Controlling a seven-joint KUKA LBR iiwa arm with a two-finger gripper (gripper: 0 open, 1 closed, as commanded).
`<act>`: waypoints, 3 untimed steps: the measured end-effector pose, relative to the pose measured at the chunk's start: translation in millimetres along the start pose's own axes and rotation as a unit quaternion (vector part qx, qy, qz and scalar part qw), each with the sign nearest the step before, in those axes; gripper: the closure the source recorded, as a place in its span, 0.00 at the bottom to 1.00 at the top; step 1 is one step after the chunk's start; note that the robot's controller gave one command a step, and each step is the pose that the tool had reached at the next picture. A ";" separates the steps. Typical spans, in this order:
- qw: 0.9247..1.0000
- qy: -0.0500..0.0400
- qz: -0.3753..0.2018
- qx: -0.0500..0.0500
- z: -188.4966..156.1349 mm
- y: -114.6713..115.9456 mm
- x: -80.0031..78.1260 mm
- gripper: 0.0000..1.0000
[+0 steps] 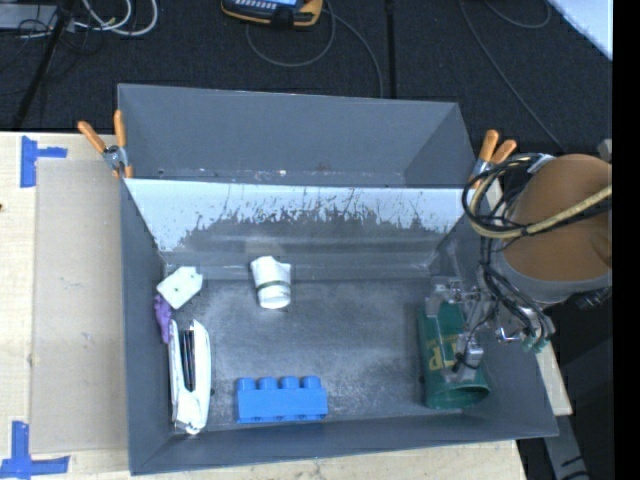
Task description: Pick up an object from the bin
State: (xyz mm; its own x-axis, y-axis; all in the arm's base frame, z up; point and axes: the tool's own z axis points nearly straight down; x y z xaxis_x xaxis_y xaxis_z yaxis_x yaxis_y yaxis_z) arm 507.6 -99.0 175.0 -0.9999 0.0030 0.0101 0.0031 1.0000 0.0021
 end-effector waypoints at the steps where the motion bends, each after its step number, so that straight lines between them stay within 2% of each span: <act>1: 1.000 -0.004 -0.002 0.001 -4.2 0.3 -1.8 0.00; 2: 0.999 -0.004 -0.050 0.001 26.7 25.4 1.0 0.00; 3: 0.969 -0.002 -0.248 -0.001 50.1 -25.3 17.0 0.00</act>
Offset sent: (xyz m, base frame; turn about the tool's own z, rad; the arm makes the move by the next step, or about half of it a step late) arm -0.0049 0.0467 -0.0509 -0.1756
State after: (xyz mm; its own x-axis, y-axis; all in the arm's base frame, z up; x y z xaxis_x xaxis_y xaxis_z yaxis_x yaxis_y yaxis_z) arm 490.0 -124.1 125.1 -0.8780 -0.4787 0.0033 -0.4787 0.8780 0.0069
